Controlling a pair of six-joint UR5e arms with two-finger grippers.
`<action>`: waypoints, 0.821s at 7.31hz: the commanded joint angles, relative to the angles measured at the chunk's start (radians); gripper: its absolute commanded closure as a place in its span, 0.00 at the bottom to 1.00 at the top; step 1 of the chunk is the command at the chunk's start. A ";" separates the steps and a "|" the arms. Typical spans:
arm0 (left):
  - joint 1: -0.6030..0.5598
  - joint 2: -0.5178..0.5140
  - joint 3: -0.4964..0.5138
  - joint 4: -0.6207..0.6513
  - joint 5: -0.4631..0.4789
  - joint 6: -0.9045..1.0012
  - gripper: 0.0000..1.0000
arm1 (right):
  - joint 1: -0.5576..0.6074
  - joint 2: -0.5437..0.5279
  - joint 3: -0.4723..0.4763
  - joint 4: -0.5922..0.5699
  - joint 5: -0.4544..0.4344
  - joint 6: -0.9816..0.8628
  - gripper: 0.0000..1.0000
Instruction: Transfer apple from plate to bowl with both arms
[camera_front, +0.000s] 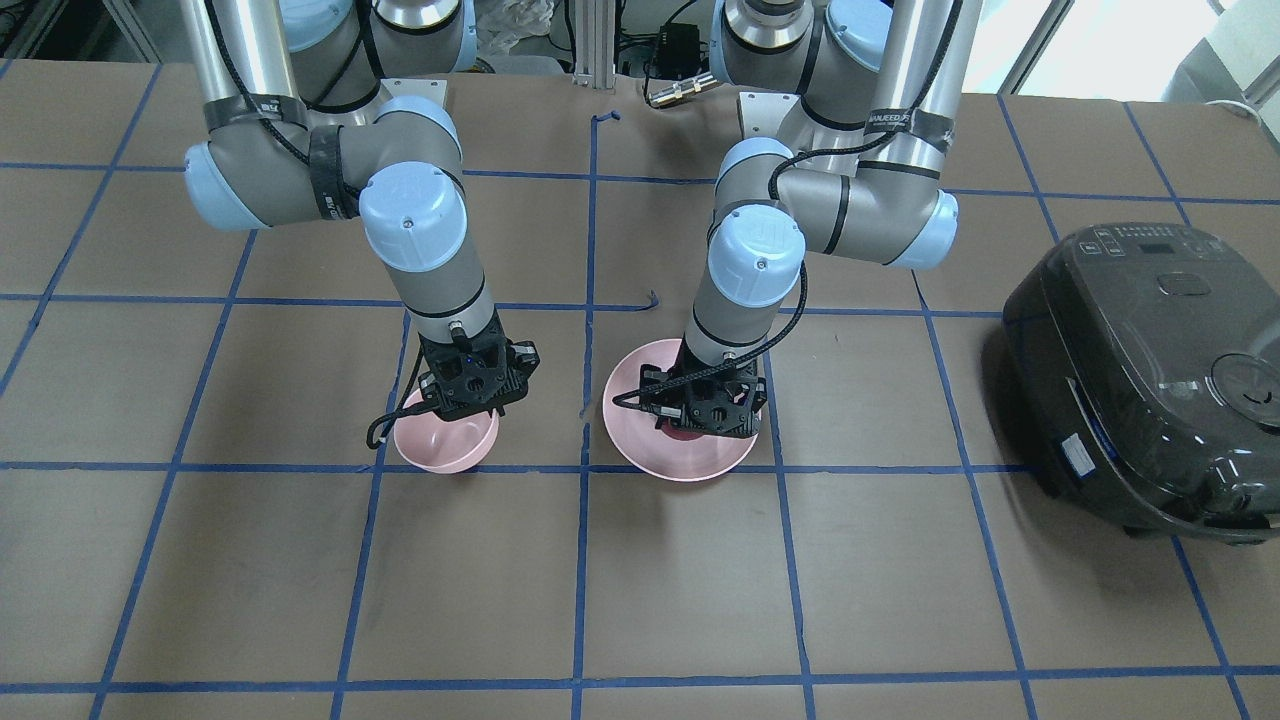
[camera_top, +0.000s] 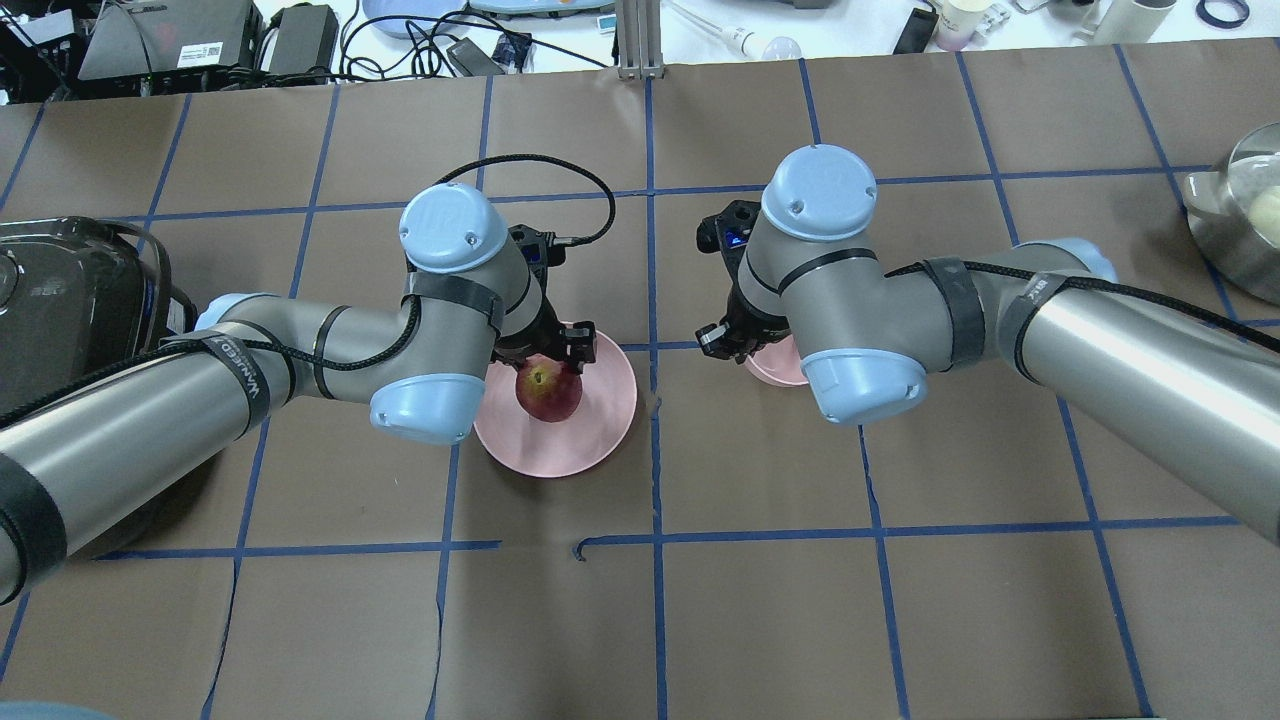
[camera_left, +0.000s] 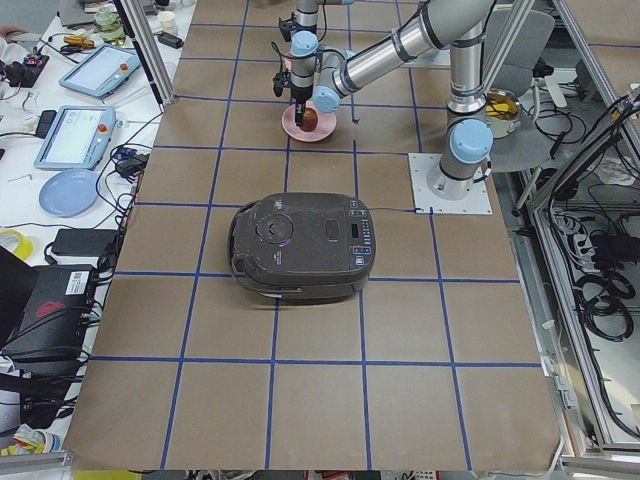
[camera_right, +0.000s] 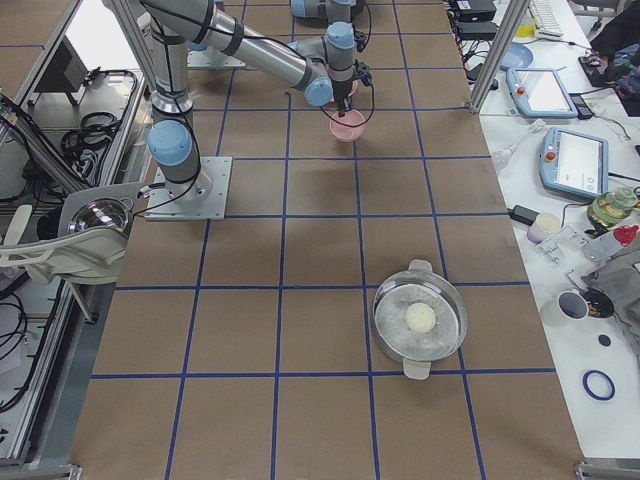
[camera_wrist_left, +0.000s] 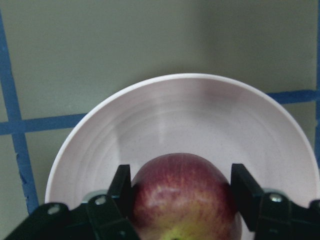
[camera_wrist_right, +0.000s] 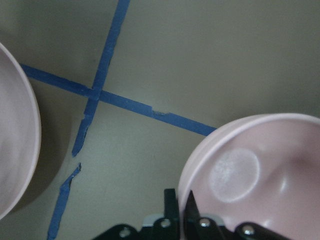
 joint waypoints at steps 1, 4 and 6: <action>0.011 0.054 0.022 -0.058 -0.034 -0.001 1.00 | 0.003 0.002 0.010 0.003 0.000 0.009 0.00; 0.035 0.092 0.147 -0.265 -0.059 -0.012 1.00 | -0.098 -0.085 -0.085 0.155 0.004 0.003 0.00; 0.031 0.054 0.211 -0.255 -0.160 -0.205 1.00 | -0.221 -0.139 -0.285 0.451 -0.005 -0.009 0.00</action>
